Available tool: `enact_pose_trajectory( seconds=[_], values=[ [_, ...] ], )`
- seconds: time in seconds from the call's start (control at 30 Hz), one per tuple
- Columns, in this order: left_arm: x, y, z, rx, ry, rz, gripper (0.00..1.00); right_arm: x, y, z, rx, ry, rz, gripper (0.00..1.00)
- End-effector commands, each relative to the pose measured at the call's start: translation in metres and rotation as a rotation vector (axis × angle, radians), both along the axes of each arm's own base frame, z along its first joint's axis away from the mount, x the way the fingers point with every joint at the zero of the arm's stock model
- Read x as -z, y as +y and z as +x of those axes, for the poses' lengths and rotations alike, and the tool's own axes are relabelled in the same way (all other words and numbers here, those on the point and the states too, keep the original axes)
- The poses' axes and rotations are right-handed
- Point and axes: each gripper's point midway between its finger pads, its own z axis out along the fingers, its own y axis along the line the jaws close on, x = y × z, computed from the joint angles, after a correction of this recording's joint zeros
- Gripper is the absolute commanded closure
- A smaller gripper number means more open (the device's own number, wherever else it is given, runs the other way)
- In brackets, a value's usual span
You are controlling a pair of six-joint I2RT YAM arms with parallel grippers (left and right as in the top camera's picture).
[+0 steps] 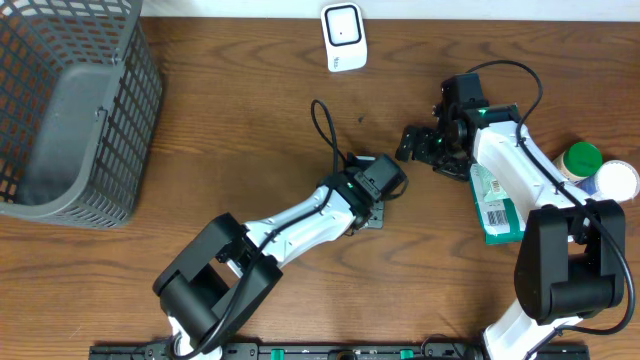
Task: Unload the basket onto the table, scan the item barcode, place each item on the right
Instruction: 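Bring the left gripper in and grasp the red snack stick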
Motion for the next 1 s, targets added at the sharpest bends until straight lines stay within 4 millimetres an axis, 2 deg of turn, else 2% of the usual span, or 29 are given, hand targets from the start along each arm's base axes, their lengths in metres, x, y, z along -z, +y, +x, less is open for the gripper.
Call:
enact_pose_trajectory(
  seconds=[0.0,0.2,0.3,0.33,0.37,0.47,0.6,0.77,0.87,0.97],
  values=[
    [0.020,0.004,0.006,-0.046,-0.022,0.048,0.49,-0.004,0.004,0.003,-0.024,-0.016,0.002,0.01],
    [0.036,0.006,0.008,-0.092,-0.008,0.058,0.51,-0.004,0.003,0.002,-0.038,-0.015,-0.002,0.01],
    [0.032,0.009,0.010,-0.098,-0.019,0.065,0.51,-0.002,0.003,0.000,-0.039,-0.010,-0.002,0.01],
    [0.029,0.010,0.009,-0.099,-0.020,0.065,0.50,-0.001,0.003,-0.001,-0.039,-0.008,-0.003,0.01],
    [0.027,0.010,0.011,-0.101,-0.028,0.064,0.44,0.000,0.003,-0.001,-0.038,-0.007,-0.003,0.01],
    [0.021,0.012,0.023,-0.121,-0.094,0.073,0.41,0.001,0.003,-0.001,-0.039,-0.008,-0.003,0.01],
    [0.024,0.011,0.027,-0.127,-0.116,0.078,0.46,0.001,0.003,-0.001,-0.039,-0.007,-0.003,0.01],
    [0.045,0.019,0.023,-0.128,-0.092,0.138,0.46,0.001,0.003,-0.001,-0.056,-0.013,-0.006,0.01],
    [0.043,0.023,0.025,-0.091,-0.114,0.170,0.54,0.001,0.003,-0.001,-0.056,-0.013,-0.006,0.01],
    [0.039,0.031,0.028,-0.026,-0.143,0.238,0.57,0.001,0.003,-0.001,-0.056,-0.013,-0.006,0.01]
  ],
)
